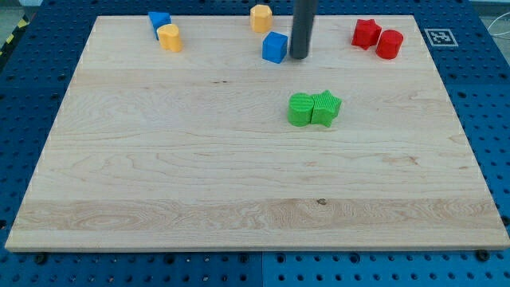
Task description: Move yellow hexagon right to the yellow heart
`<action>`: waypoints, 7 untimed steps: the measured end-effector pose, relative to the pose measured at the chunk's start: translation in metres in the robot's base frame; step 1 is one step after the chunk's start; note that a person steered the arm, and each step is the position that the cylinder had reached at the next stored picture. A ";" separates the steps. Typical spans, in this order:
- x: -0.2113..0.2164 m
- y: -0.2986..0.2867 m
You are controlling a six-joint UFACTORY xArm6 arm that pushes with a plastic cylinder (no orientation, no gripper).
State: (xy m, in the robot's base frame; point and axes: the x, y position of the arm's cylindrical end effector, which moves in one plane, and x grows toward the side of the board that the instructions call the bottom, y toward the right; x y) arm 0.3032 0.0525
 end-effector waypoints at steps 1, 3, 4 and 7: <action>-0.001 -0.040; -0.019 -0.033; -0.044 -0.021; -0.111 -0.005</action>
State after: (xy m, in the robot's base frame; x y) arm 0.1919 0.0478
